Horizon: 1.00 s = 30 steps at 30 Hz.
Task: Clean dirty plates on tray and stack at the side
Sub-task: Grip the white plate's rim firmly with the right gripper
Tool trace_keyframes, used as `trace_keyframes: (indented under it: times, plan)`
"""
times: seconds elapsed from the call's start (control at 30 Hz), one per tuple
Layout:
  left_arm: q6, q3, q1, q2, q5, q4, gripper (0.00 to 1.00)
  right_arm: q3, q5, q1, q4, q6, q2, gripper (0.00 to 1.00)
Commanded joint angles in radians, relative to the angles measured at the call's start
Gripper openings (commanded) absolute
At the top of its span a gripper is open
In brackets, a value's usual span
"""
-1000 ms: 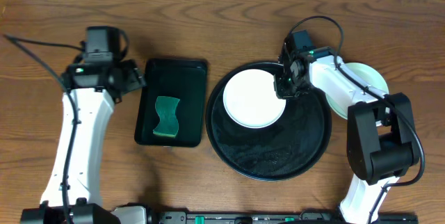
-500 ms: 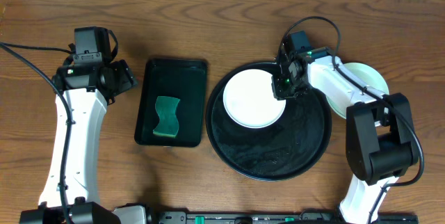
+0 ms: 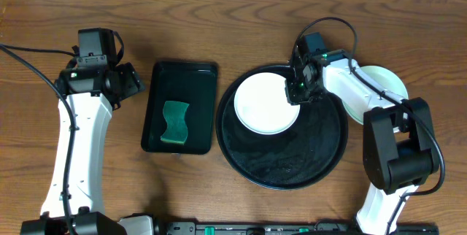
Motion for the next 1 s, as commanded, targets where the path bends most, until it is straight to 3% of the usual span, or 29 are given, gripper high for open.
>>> trace_keyframes:
  times: [0.0,0.13,0.27,0.63,0.97]
  plan:
    - [0.006,0.005,0.004,0.002,-0.013,-0.002,0.88,-0.003,-0.021,0.01,0.002,-0.023,0.001,0.29]
    - [0.006,0.005,0.004,0.002,-0.013,-0.002,0.88,-0.003,-0.021,0.01,0.002,-0.023,0.001,0.33]
    - [0.006,0.005,0.004,0.002,-0.013,-0.002,0.88,-0.003,-0.021,0.01,0.002,-0.023,0.001,0.27]
    - [0.006,0.005,0.004,0.002,-0.013,-0.002,0.88,-0.003,-0.021,0.01,0.006,-0.029,0.001,0.27]
    - [0.006,0.005,0.004,0.002,-0.013,-0.002,0.88,-0.003,-0.021,0.01,0.011,-0.041,0.001,0.12]
